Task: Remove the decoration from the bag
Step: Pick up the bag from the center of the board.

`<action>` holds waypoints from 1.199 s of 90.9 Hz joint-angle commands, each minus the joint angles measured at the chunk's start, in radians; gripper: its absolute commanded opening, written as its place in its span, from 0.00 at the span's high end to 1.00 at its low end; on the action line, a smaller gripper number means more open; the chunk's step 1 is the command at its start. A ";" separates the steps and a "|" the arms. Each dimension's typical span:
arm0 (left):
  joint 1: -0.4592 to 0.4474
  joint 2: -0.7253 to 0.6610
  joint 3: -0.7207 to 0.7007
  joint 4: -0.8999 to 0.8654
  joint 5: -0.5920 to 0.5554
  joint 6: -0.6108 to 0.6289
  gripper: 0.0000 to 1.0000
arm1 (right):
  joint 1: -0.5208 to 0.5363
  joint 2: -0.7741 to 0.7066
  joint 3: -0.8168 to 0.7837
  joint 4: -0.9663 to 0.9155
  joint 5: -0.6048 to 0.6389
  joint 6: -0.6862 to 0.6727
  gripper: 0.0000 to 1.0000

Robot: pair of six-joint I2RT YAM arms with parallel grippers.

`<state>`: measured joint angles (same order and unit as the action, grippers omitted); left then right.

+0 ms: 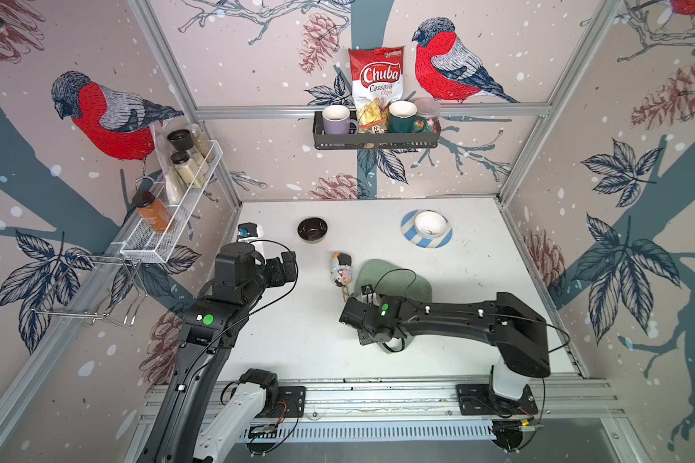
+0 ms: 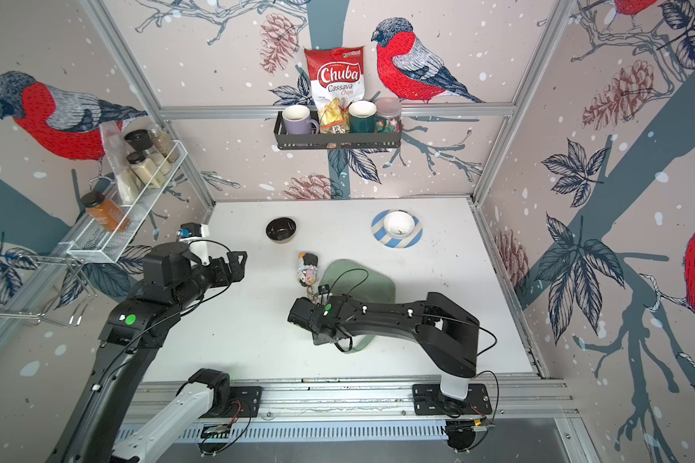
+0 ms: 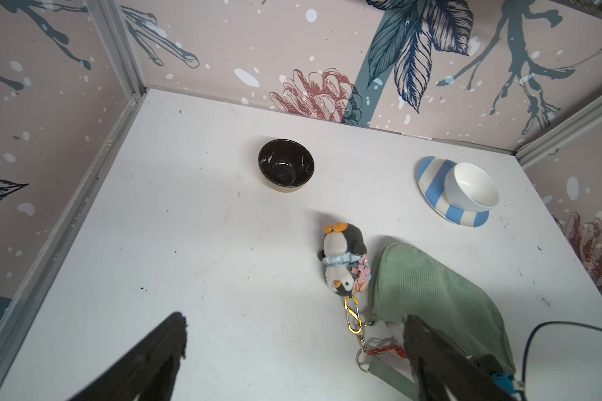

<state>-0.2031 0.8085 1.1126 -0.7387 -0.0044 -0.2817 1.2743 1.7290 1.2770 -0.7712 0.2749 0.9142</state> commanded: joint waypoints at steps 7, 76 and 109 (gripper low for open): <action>-0.012 -0.041 0.011 0.085 0.090 -0.002 0.04 | -0.029 -0.174 0.124 -0.209 0.118 -0.093 1.00; -0.801 0.113 -0.154 0.625 -0.062 0.124 0.05 | -0.400 -0.540 0.421 -0.316 -0.191 -0.394 1.00; -0.916 0.237 -0.189 0.806 -0.084 0.170 0.04 | -0.417 -0.616 0.444 -0.283 -0.292 -0.393 1.00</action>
<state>-1.1172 1.0462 0.9440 -0.0471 -0.0868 -0.1562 0.8581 1.1324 1.7039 -1.0992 0.0437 0.5453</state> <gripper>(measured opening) 0.960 0.049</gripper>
